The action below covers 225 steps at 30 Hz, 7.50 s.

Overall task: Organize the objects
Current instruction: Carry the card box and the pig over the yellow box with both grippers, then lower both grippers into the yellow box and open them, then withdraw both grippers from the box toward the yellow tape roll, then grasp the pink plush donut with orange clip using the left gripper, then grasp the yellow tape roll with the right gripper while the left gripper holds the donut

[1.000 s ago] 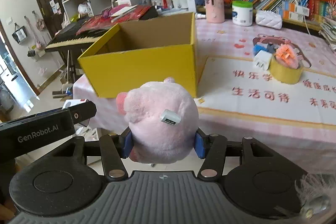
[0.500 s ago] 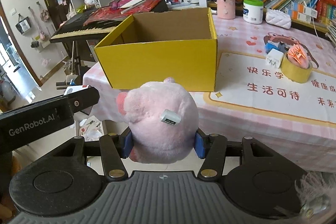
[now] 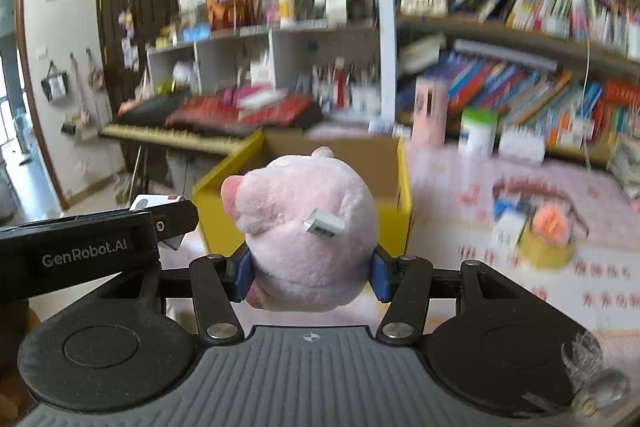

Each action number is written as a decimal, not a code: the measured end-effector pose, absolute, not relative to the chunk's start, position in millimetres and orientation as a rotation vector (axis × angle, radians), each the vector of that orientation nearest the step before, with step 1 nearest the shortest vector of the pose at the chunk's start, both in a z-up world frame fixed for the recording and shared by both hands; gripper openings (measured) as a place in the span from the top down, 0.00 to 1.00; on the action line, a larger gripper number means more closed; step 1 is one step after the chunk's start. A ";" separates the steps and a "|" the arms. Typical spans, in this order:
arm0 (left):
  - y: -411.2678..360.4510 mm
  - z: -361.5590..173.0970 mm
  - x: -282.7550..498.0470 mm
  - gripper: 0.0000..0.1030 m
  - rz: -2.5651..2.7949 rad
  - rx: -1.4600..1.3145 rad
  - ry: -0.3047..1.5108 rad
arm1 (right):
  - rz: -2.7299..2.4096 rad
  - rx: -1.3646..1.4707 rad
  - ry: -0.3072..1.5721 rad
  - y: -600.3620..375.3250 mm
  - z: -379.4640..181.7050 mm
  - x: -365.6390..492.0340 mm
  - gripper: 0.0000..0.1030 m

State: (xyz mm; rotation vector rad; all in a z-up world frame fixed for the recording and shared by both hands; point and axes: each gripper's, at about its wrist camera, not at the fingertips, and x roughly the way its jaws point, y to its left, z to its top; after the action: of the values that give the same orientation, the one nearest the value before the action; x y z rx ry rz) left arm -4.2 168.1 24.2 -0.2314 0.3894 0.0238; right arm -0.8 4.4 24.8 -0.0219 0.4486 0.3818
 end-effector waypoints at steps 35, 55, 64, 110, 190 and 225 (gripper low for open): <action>138.8 -24.3 180.7 0.47 0.197 -0.144 0.617 | 0.672 -0.218 0.613 25.6 -36.3 221.9 0.47; 107.6 -27.3 203.0 0.38 0.211 -0.183 0.625 | 0.817 -0.282 0.617 -18.7 -33.2 260.6 0.40; 98.5 13.4 162.5 0.13 0.190 -0.207 0.432 | 0.722 -0.228 0.467 -35.7 2.5 222.7 0.19; 51.5 -22.0 -10.0 0.05 0.093 -0.085 0.649 | 0.155 -0.152 0.711 -110.1 -42.0 -2.2 0.06; -150.0 -27.5 244.8 0.07 -0.125 -0.119 0.680 | 0.276 -0.169 0.779 -289.8 -70.9 232.7 0.07; -109.3 -5.9 210.6 0.39 -0.042 -0.222 0.595 | 0.369 -0.163 0.813 -258.5 -104.2 281.4 0.17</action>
State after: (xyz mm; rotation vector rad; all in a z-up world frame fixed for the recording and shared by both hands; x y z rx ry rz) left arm 210.6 -109.3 -5.9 -0.2224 0.5953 -0.0423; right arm 281.4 -258.5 -104.2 -0.1631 0.8126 0.3687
